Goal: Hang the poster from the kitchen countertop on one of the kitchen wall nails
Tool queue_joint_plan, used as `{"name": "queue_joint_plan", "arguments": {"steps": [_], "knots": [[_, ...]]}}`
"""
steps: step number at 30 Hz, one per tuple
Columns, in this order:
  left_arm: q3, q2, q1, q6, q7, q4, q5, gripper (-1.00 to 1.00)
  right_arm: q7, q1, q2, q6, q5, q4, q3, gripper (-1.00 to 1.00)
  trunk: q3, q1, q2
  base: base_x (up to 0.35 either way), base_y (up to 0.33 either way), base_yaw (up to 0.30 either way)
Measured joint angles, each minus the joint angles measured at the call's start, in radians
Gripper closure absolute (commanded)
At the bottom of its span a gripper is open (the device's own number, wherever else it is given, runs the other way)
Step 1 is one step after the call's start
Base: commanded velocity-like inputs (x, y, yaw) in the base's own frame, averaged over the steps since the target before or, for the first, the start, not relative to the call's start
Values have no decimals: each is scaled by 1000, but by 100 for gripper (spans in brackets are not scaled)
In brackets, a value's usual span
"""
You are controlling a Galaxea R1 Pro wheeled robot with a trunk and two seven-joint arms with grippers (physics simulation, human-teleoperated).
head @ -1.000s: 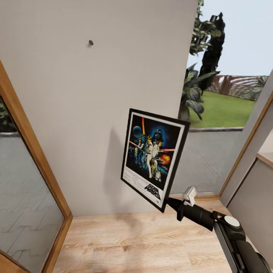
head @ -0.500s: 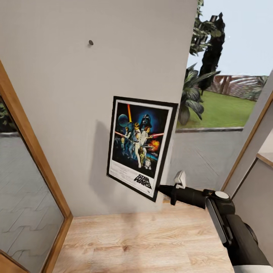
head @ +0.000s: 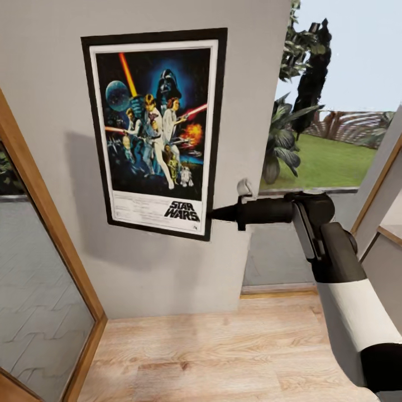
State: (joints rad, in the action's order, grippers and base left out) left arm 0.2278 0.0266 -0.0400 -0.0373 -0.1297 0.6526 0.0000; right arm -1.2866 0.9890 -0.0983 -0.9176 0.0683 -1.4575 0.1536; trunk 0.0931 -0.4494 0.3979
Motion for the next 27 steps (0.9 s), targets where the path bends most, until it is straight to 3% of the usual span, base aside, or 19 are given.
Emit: {"name": "queue_joint_plan", "arguments": {"steps": [5,16,27], "knots": [[0,0,0,-3,0,0,0,-100,-1,46,3,-16,-1,5,37,100,0,0,0,0,0,0],[-1,0,0,-3,0,0,0,-100,-1,77,3,-19,-2,11,62,100,0,0,0,0,0,0],[-2,0,0,-3,0,0,-1,-100,0,79,3,-17,4,11,63,100,0,0,0,0,0,0]]}}
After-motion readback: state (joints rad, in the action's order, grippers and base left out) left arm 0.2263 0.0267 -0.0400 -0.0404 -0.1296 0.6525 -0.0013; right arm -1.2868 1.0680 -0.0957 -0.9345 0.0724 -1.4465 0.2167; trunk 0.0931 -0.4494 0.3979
